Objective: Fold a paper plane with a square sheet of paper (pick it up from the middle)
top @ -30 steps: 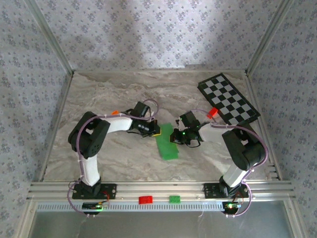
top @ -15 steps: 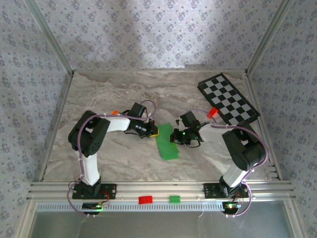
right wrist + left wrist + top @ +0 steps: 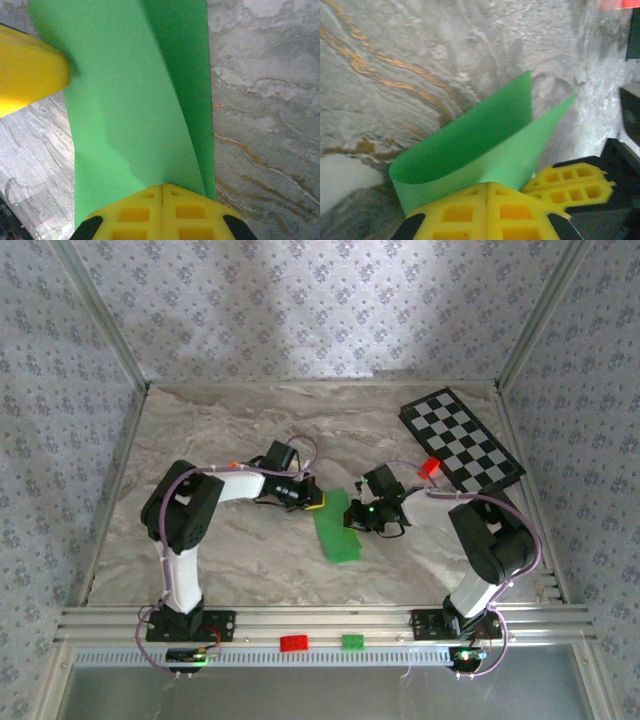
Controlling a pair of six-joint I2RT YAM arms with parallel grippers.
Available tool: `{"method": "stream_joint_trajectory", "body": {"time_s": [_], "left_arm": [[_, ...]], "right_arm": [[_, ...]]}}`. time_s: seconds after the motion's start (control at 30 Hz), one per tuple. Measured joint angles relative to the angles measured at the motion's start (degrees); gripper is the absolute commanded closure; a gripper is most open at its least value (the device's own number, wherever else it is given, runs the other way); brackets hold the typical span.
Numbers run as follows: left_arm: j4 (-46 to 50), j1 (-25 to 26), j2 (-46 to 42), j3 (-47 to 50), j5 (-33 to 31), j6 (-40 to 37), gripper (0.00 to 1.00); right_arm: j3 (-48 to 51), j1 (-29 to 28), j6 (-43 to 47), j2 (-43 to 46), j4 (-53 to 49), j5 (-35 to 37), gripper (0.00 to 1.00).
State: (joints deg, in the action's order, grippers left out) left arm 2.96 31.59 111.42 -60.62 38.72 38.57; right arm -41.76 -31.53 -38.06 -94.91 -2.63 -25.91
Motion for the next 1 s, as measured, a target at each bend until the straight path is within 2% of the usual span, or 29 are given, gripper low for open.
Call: {"method": "stream_joint_trajectory", "body": {"time_s": [0.2,0.5,0.8,1.0], "left_arm": [[-0.2,-1.0,1.6,-0.1,0.7,0.2,1.00],[-1.9,-4.4,1.6,0.2,0.1,5.0,1.00],[2.2,-4.9,2.0,-2.5,-2.8,6.6,1.00],[5.8,-5.2,-1.1,-2.7,-8.7,7.0,1.00]], "right_arm": [[0.3,0.0,0.0,0.2,0.2,0.2,1.00],[0.4,0.0,0.0,0.2,0.4,0.2,1.00],[0.5,-0.1,-0.2,0.3,0.7,0.2,1.00],[1.4,-0.4,-1.8,0.7,2.2,0.6,1.00]]}}
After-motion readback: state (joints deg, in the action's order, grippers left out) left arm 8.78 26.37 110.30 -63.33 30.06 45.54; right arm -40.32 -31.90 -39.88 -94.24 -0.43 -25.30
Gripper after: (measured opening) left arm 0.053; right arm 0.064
